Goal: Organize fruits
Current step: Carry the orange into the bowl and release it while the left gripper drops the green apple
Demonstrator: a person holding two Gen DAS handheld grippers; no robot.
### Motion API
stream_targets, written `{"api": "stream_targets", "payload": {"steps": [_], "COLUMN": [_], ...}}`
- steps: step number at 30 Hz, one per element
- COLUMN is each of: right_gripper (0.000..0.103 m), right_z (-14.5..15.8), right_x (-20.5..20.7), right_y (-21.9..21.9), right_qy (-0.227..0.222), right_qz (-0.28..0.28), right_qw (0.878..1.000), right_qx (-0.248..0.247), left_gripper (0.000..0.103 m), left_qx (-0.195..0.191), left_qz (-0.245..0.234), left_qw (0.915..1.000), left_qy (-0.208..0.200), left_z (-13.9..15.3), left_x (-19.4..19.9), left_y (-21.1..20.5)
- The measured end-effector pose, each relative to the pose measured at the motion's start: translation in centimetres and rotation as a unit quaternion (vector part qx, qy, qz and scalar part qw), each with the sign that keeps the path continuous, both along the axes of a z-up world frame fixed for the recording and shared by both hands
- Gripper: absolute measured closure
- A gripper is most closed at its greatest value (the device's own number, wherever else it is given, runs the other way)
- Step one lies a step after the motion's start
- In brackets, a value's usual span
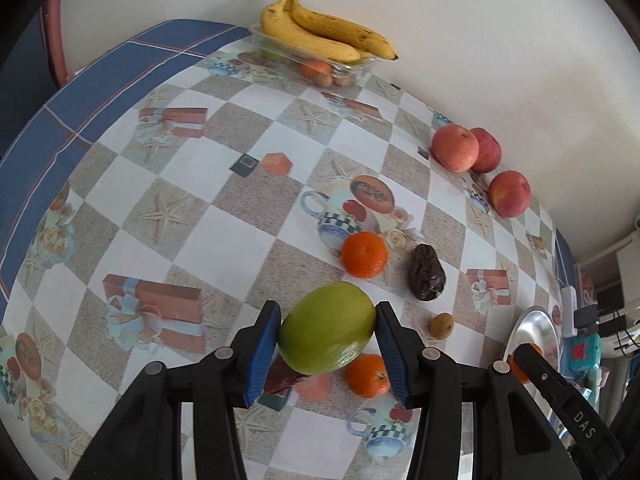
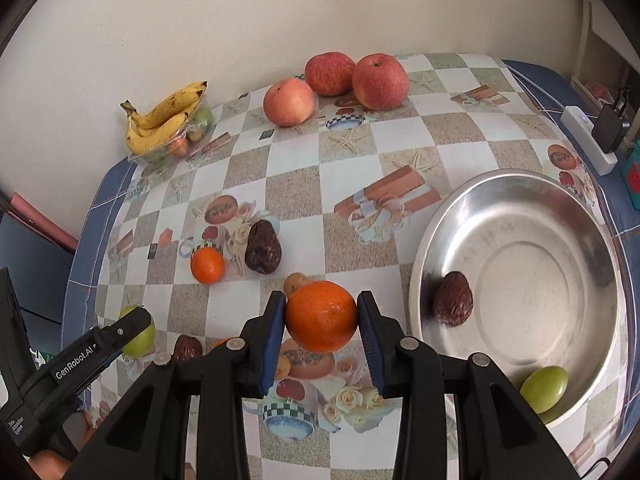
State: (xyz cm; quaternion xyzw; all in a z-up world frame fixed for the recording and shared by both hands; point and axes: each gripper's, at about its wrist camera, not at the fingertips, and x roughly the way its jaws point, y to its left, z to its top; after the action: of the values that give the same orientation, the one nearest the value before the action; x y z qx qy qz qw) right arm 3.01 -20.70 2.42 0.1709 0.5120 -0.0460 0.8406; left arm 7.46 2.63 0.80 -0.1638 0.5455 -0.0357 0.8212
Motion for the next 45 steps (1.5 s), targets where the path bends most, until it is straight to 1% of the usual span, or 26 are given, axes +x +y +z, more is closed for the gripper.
{"api": "stream_targets", "payload": {"steps": [4, 8, 12, 15, 18, 22, 25, 28, 32, 35, 40, 45], "right_gripper": [0.065, 0.065, 0.065, 0.065, 0.065, 0.065, 0.065, 0.065, 0.065, 0.065, 0.065, 0.065], "right_z": [0.1, 0.5, 0.6, 0.5, 0.5, 0.2, -0.1, 0.0, -0.1, -0.6, -1.3, -1.7], "right_x": [0.1, -0.1, -0.9, -1.6, -2.5, -3.9, -4.9, -5.5, -6.0, -6.1, -6.2, -6.3], "right_y": [-1.4, -3.2, -5.8, -8.1, -10.4, -13.2, -15.0, -16.0, -16.5, -16.5, -16.4, -16.3], "right_qy": [-0.003, -0.006, -0.003, 0.001, 0.004, 0.016, 0.018, 0.017, 0.019, 0.027, 0.039, 0.045], "right_qz": [-0.004, -0.016, -0.044, -0.070, -0.095, -0.135, -0.160, -0.173, -0.181, -0.180, -0.176, -0.178], "right_qw": [1.000, 1.000, 0.999, 0.997, 0.995, 0.990, 0.986, 0.984, 0.983, 0.983, 0.983, 0.983], "right_qx": [0.002, -0.015, -0.023, -0.025, -0.026, -0.041, -0.034, -0.034, -0.035, -0.033, -0.033, -0.030], "left_gripper": [0.052, 0.052, 0.052, 0.052, 0.052, 0.052, 0.052, 0.052, 0.052, 0.052, 0.052, 0.052], "left_qx": [0.002, 0.007, 0.004, 0.008, 0.004, 0.004, 0.002, -0.003, 0.008, 0.002, 0.011, 0.009], "left_qz": [-0.026, -0.057, -0.087, -0.120, -0.158, -0.216, -0.257, -0.299, -0.339, -0.352, -0.361, -0.366], "left_qw": [0.9996, 0.9984, 0.9962, 0.9928, 0.9872, 0.9761, 0.9657, 0.9525, 0.9374, 0.9332, 0.9303, 0.9290], "left_qy": [0.003, -0.001, 0.001, -0.005, -0.016, -0.028, -0.039, -0.059, -0.079, -0.071, -0.066, -0.057], "left_z": [0.3, 0.7, 0.9, 1.1, 1.3, 1.4, 1.4, 1.4, 0.8, -0.1, -1.2, -1.7], "left_x": [0.6, 0.8, 0.7, 0.1, -0.7, -2.2, -3.3, -4.5, -5.8, -6.2, -6.6, -6.7], "left_y": [-2.4, -5.3, -8.3, -10.7, -13.3, -17.2, -19.8, -22.2, -24.5, -25.2, -25.7, -25.8]}}
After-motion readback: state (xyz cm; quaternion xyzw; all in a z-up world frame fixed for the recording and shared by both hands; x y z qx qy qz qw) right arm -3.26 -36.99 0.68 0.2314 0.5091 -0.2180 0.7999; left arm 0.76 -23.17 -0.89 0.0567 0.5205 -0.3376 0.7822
